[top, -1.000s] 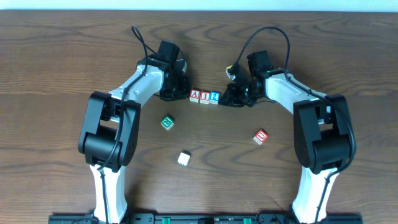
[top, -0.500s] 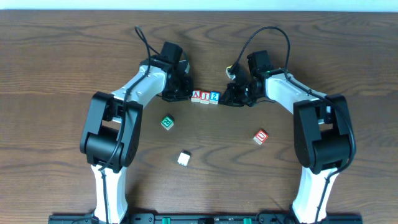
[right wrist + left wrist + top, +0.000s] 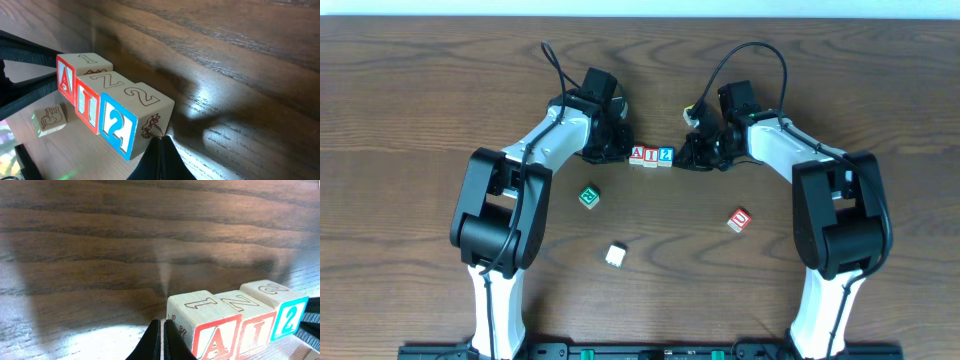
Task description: Spell out Ai2
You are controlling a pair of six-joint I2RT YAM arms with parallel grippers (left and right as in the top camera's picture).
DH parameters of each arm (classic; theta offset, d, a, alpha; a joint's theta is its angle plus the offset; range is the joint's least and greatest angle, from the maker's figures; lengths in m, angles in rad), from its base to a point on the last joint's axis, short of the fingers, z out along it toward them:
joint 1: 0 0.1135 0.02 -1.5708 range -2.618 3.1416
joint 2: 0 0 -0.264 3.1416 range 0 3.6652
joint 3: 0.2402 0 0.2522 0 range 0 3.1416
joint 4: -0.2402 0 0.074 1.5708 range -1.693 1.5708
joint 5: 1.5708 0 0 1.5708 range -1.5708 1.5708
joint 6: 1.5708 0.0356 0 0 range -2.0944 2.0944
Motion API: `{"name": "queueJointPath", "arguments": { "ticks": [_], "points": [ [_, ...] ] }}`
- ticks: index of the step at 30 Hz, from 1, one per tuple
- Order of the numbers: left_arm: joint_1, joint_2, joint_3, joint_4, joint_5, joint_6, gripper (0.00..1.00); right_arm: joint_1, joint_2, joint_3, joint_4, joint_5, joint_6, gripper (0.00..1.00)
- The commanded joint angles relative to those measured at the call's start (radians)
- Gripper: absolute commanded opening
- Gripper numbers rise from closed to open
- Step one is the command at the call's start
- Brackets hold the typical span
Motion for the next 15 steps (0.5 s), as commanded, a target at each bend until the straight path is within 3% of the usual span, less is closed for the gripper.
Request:
{"name": "queueJointPath", "arguments": {
  "ticks": [1, 11, 15],
  "points": [
    [-0.008, 0.020, 0.012, -0.014, -0.028, -0.004, 0.05, 0.003, 0.013, -0.004, 0.007, 0.014, 0.007, 0.01],
    [-0.002, 0.016, 0.014, -0.050, -0.090, -0.032, 0.06, -0.062, 0.013, -0.002, 0.005, 0.020, 0.007, 0.01],
    [0.028, -0.046, 0.014, -0.089, -0.240, -0.053, 0.06, -0.096, 0.008, 0.049, -0.040, 0.016, -0.004, 0.01]
  ]
}}
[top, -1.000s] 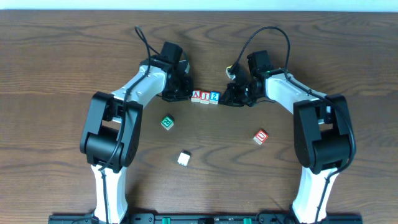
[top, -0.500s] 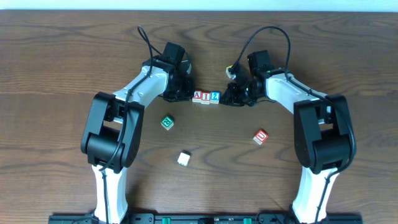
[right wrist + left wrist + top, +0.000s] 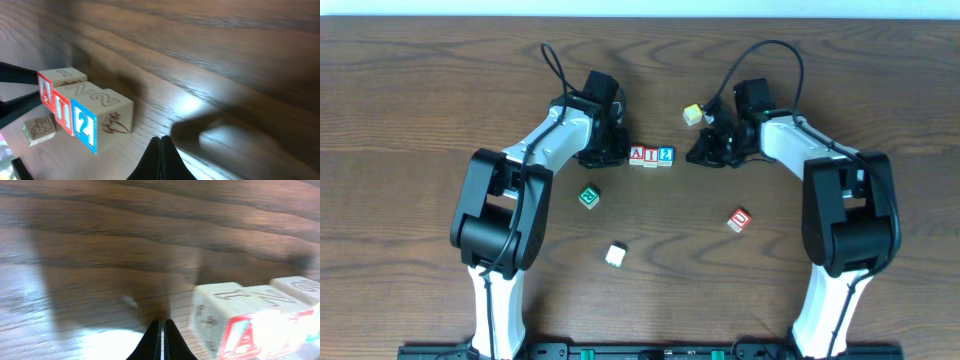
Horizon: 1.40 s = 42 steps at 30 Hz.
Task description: Spell out Ai2
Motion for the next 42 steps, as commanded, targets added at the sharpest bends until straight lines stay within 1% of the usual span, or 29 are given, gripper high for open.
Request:
{"name": "queueJointPath", "arguments": {
  "ticks": [1, 4, 6, 8, 9, 10, 11, 12, 13, 16, 19, 32, 33, 35, 37, 40, 42],
  "points": [
    [0.037, -0.063, 0.012, -0.027, -0.163, -0.021, 0.06, -0.029, 0.003, 0.064, -0.040, -0.006, -0.023, 0.01],
    [0.066, -0.174, 0.013, -0.039, -0.213, -0.021, 0.06, -0.048, -0.032, 0.155, -0.141, 0.007, -0.106, 0.01],
    [0.080, -0.279, 0.013, -0.052, -0.247, -0.021, 0.06, -0.059, -0.069, 0.243, -0.238, 0.088, -0.140, 0.01],
    [0.084, -0.377, 0.013, -0.064, -0.257, 0.006, 0.06, -0.066, -0.108, 0.318, -0.308, 0.173, -0.178, 0.02],
    [0.084, -0.422, 0.013, -0.068, -0.257, 0.019, 0.09, -0.067, -0.131, 0.354, -0.332, 0.213, -0.192, 0.13],
    [0.084, -0.463, 0.013, -0.072, -0.257, 0.021, 0.32, -0.067, -0.151, 0.380, -0.341, 0.241, -0.193, 0.37],
    [0.084, -0.497, 0.013, -0.077, -0.257, 0.021, 0.61, -0.067, -0.169, 0.396, -0.341, 0.259, -0.193, 0.67],
    [0.084, -0.537, 0.013, -0.085, -0.256, 0.021, 0.95, -0.067, -0.189, 0.407, -0.336, 0.277, -0.193, 0.99],
    [0.084, -0.570, 0.013, -0.098, -0.252, 0.020, 0.95, -0.066, -0.207, 0.414, -0.332, 0.290, -0.193, 0.98],
    [0.084, -0.650, 0.012, -0.169, -0.245, 0.021, 0.95, -0.066, -0.234, 0.418, -0.329, 0.288, -0.193, 0.99],
    [0.084, -0.692, 0.012, -0.203, -0.247, 0.021, 0.95, -0.070, -0.234, 0.415, -0.329, 0.288, -0.193, 0.99],
    [0.084, -0.697, 0.012, -0.204, -0.247, 0.021, 0.95, -0.064, -0.234, 0.410, -0.330, 0.288, -0.193, 0.99],
    [0.084, -0.699, 0.012, -0.209, -0.247, 0.021, 0.95, -0.064, -0.234, 0.410, -0.330, 0.288, -0.193, 0.99],
    [0.084, -0.713, 0.012, -0.275, -0.259, 0.027, 0.95, -0.064, -0.234, 0.410, -0.330, 0.288, -0.193, 0.99],
    [0.084, -0.772, 0.012, -0.368, -0.305, 0.052, 0.95, -0.064, -0.234, 0.410, -0.330, 0.288, -0.193, 0.99],
    [0.085, -0.898, 0.005, -0.438, -0.336, 0.076, 0.95, -0.064, -0.234, 0.410, -0.330, 0.288, -0.193, 0.99],
    [0.086, -1.011, -0.030, -0.435, -0.343, 0.179, 0.96, -0.064, -0.234, 0.410, -0.330, 0.288, -0.193, 0.99]
  ]
}}
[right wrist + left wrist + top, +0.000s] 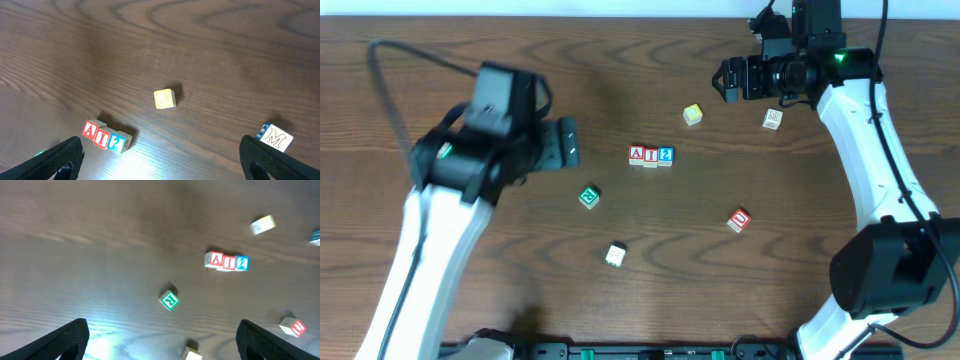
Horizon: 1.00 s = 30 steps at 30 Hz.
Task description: Spell out Ai2
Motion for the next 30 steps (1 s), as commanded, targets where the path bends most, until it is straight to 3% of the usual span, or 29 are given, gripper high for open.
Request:
{"name": "queueJointPath", "arguments": {
  "ticks": [1, 8, 15, 21, 30],
  "points": [
    [0.006, -0.212, -0.047, 0.005, -0.051, 0.167, 0.95, -0.005, 0.008, -0.003, -0.002, 0.000, -0.015, 0.99],
    [0.146, -0.619, -0.355, 0.064, -0.036, 0.238, 0.95, -0.005, 0.008, -0.003, -0.002, 0.000, -0.015, 0.99],
    [0.205, -1.001, -0.768, 0.248, -0.032, 0.243, 0.95, -0.005, 0.008, -0.003, -0.002, 0.000, -0.014, 0.99],
    [0.231, -1.167, -1.013, 0.397, -0.032, 0.239, 0.95, -0.005, 0.008, -0.003, -0.002, 0.000, -0.014, 0.99],
    [0.232, -1.274, -1.201, 0.492, -0.044, 0.239, 0.95, -0.005, 0.008, -0.003, -0.002, 0.000, -0.014, 0.99]
  ]
}}
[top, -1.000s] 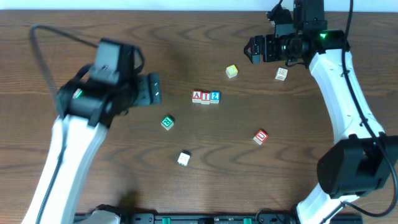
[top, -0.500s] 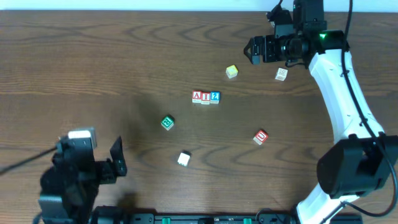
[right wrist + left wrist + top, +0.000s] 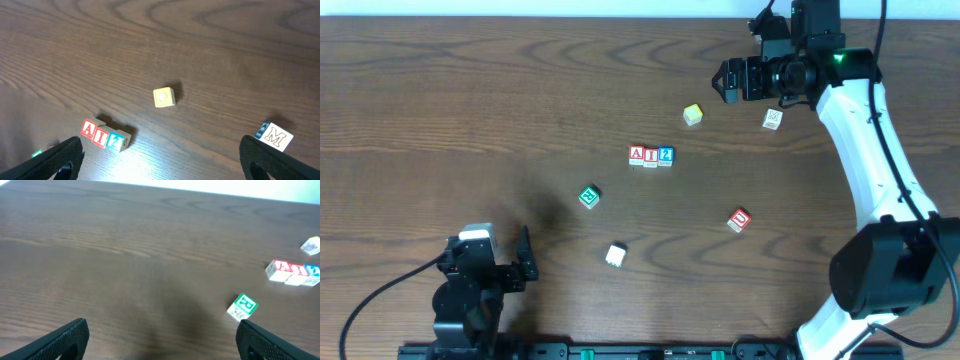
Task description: Spell out Ai2
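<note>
Three blocks stand touching in a row mid-table: red A [image 3: 637,154], red I [image 3: 651,155] and blue 2 [image 3: 665,155]. The same row [image 3: 292,272] lies far right in the left wrist view, and low left as the row [image 3: 106,136] in the right wrist view. My left gripper [image 3: 524,262] is low at the front left, open and empty, well away from the row. My right gripper [image 3: 725,80] hangs high at the back right, open and empty.
Loose blocks lie around the row: a green one [image 3: 588,197] front left, a white one [image 3: 614,255] nearer the front, a red one [image 3: 739,220] front right, a yellow one [image 3: 692,115] behind, and an M block [image 3: 772,118] under the right arm.
The left arm has gone from a raised spot over the table's left middle to a low place at the front left corner. The right arm and all blocks are unchanged.
Both grippers were shut with their tips at the two ends of the A, I, 2 row. Then they stood a little off it. Later both were raised far away and open. Now the left arm is folded back at the front left, and the row stands untouched.
</note>
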You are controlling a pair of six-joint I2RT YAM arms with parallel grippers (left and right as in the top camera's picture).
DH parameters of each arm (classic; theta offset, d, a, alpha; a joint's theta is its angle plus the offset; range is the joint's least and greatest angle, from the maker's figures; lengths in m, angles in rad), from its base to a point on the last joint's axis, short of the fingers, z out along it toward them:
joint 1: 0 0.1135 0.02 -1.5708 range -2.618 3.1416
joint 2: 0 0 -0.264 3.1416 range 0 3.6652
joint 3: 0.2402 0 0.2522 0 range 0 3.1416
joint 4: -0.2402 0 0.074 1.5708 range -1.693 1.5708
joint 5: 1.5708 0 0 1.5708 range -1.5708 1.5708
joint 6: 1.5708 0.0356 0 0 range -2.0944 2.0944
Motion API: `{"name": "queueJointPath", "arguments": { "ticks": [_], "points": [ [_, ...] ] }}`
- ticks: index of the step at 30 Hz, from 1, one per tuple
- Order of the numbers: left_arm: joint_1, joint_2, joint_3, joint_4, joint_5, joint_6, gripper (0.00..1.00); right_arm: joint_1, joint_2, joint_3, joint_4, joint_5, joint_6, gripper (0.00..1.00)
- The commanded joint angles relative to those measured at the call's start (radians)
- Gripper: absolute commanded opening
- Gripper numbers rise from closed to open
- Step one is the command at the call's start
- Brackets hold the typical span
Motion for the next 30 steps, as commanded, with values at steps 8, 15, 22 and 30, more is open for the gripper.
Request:
{"name": "queueJointPath", "arguments": {
  "ticks": [8, 15, 22, 30],
  "points": [
    [0.008, -0.034, -0.074, 0.015, -0.044, 0.018, 0.95, -0.005, 0.007, 0.002, -0.001, -0.003, -0.011, 0.99],
    [0.008, -0.034, -0.142, 0.019, -0.037, 0.024, 0.95, -0.005, 0.007, 0.002, -0.001, -0.003, -0.012, 0.99],
    [0.008, -0.033, -0.142, 0.018, -0.048, 0.074, 0.95, -0.005, 0.007, 0.002, -0.001, -0.003, -0.012, 0.99],
    [0.008, -0.033, -0.142, 0.018, -0.048, 0.074, 0.95, -0.005, 0.007, 0.002, -0.001, -0.003, -0.011, 0.99]
  ]
}}
